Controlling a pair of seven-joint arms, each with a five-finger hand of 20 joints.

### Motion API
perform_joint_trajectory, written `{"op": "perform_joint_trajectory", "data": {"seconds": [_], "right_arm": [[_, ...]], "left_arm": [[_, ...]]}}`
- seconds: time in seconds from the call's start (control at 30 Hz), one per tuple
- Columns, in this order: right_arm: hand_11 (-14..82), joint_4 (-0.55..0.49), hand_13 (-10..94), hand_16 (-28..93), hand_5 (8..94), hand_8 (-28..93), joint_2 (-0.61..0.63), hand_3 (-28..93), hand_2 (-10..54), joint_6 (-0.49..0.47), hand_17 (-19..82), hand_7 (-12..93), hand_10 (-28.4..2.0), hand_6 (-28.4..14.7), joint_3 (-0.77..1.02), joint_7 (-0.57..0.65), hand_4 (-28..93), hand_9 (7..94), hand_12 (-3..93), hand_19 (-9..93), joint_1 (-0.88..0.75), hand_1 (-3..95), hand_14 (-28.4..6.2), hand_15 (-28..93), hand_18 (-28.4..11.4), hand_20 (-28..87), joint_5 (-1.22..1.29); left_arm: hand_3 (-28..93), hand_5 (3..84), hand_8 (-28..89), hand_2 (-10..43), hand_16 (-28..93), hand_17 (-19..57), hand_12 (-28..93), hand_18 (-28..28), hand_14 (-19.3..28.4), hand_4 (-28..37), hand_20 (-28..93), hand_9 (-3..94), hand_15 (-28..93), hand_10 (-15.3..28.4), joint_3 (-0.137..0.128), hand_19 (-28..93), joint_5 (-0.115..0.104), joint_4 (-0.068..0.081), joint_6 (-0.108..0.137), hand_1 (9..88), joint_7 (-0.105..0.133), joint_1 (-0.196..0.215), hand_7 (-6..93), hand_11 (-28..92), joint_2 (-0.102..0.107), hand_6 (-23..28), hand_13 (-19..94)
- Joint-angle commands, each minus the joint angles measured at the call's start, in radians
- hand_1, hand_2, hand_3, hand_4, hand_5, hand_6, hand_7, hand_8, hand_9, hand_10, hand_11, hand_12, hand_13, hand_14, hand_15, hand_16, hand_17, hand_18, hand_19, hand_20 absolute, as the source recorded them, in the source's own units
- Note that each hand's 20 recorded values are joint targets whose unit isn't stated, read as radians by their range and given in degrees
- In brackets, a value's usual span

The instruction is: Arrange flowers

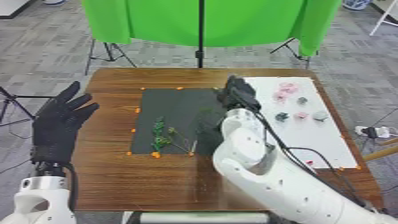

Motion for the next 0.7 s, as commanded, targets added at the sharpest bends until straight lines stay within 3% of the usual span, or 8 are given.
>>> {"op": "perform_joint_trajectory", "data": {"seconds": [0.03, 0.13, 0.33, 0.47, 0.7], "right_arm": [[53.4, 0.000, 84, 19, 93.7, 10, 0.005, 78, -9.5, -0.061, 54, 24, -14.0, -4.6, 0.016, 0.015, -26, 86.1, 28.7, 93, -0.101, 52.8, -9.8, 77, -21.4, 55, 0.038], [53.7, 0.000, 84, 19, 93.7, 10, 0.001, 78, -9.5, -0.088, 54, 23, -14.0, -4.5, 0.021, 0.013, -26, 85.8, 28.5, 93, -0.112, 52.6, -9.8, 77, -21.6, 55, 0.041], [56.7, -0.007, 83, 18, 93.5, 12, -0.014, 75, -9.5, -0.189, 53, 22, -13.9, -3.5, 0.061, 0.020, -24, 84.6, 25.8, 93, -0.140, 52.2, -10.3, 77, -22.0, 55, 0.111], [58.3, -0.008, 83, 18, 93.3, 11, -0.009, 72, -9.5, -0.177, 53, 21, -14.0, -2.9, 0.063, 0.018, -23, 83.8, 23.6, 93, -0.145, 52.5, -10.7, 78, -22.4, 55, 0.119], [58.4, 0.005, 83, 17, 93.5, 9, -0.023, 71, -9.5, -0.173, 53, 20, -13.8, -2.3, 0.061, 0.026, -23, 84.1, 22.4, 93, -0.156, 50.6, -10.9, 77, -22.6, 55, 0.102]], "left_arm": [[77, 35.5, -11, 7.4, -7, -9.9, 11, 25.7, 24.5, -28.3, 13, 32.4, 52, 17.7, 0.003, 53, 0.001, 0.002, 0.000, 19.9, -0.012, 0.008, 13.7, 25, -0.012, 6.4, 23], [77, 35.6, -11, 7.4, -7, -9.9, 11, 25.7, 24.4, -28.3, 13, 32.4, 52, 17.7, -0.005, 53, 0.003, 0.001, -0.005, 20.0, -0.020, 0.012, 13.6, 25, -0.020, 6.4, 23], [78, 35.8, -11, 7.2, -7, -9.8, 11, 25.6, 24.4, -28.3, 13, 32.4, 52, 17.7, 0.005, 53, 0.005, 0.004, -0.010, 20.4, -0.023, 0.002, 13.4, 25, -0.020, 6.7, 23], [78, 35.7, -10, 7.1, -7, -9.8, 11, 25.6, 24.5, -28.3, 13, 32.4, 52, 17.7, 0.007, 53, 0.006, 0.002, -0.006, 20.6, -0.024, 0.004, 13.5, 25, -0.020, 6.7, 23], [78, 35.8, -10, 6.7, -7, -9.8, 11, 25.6, 24.4, -28.3, 14, 32.4, 52, 17.6, 0.004, 53, 0.018, 0.004, -0.021, 21.6, -0.047, -0.002, 13.5, 25, -0.035, 6.7, 23]]}}
